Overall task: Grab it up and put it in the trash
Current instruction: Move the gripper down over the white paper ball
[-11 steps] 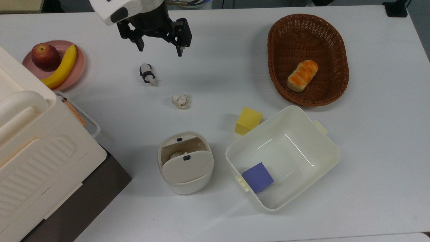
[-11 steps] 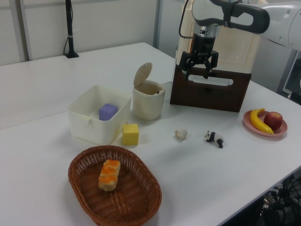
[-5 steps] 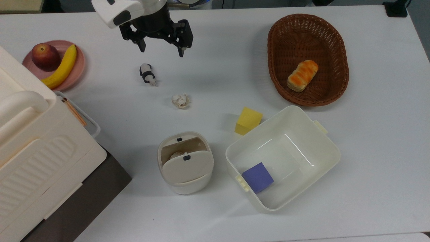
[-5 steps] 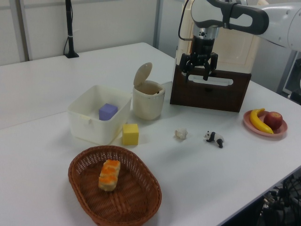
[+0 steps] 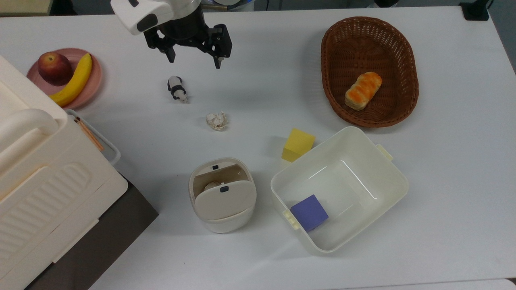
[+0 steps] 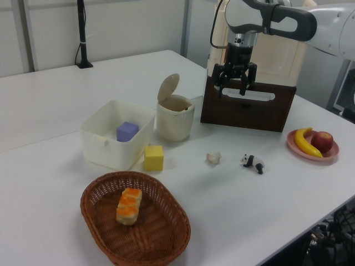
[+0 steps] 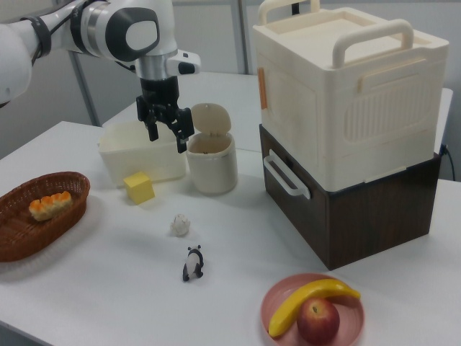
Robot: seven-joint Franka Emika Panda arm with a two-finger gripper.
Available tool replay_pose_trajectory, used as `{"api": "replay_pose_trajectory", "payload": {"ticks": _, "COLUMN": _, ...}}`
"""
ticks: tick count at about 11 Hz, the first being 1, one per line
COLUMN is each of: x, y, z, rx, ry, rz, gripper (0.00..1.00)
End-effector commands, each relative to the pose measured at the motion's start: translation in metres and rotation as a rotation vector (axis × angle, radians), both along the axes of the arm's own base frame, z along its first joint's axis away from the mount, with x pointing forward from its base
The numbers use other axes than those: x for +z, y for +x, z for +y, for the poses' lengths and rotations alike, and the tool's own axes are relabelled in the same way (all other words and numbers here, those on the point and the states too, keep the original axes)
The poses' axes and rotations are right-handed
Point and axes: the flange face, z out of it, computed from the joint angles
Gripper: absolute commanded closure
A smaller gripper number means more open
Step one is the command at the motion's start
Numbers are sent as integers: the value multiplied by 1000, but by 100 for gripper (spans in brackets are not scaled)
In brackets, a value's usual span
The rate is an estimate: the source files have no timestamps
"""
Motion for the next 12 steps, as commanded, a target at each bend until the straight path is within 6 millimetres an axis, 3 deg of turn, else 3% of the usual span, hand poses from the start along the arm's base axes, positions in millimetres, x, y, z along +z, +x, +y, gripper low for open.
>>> {"api": "replay_pose_trajectory", "payload": {"ticks": 1, "x": -1, "y": -5, "z": 5, "rx": 41, "ry": -8, "rz": -2, "gripper": 0}}
{"api": "replay_pose_trajectory", "payload": {"ticks": 2, "x": -7, "y": -4, "z": 11, "rx": 96, "ry": -19, "rz": 10, "gripper": 0}}
{"api": "replay_pose_trajectory", "payload": {"ticks": 5, "x": -64, "y": -11, "z": 61, "rx": 273, "ry": -60, "rz": 113, "gripper": 0}}
{"api": "replay_pose_trajectory", "payload": {"ticks": 7, "x": -94, "y": -1, "z": 63, "rx": 368, "ry": -69, "rz": 106, "gripper": 0}}
{"api": "replay_pose_trajectory", "payload": {"ticks": 10, "x": -130, "y": -9, "z": 54, "rx": 403, "ry": -116, "rz": 153, "gripper": 0}}
{"api": "replay_pose_trajectory", "payload": {"ticks": 12, "x": -144, "y": -12, "z": 31, "rx": 373, "ry": -120, "rz": 163, "gripper": 0}}
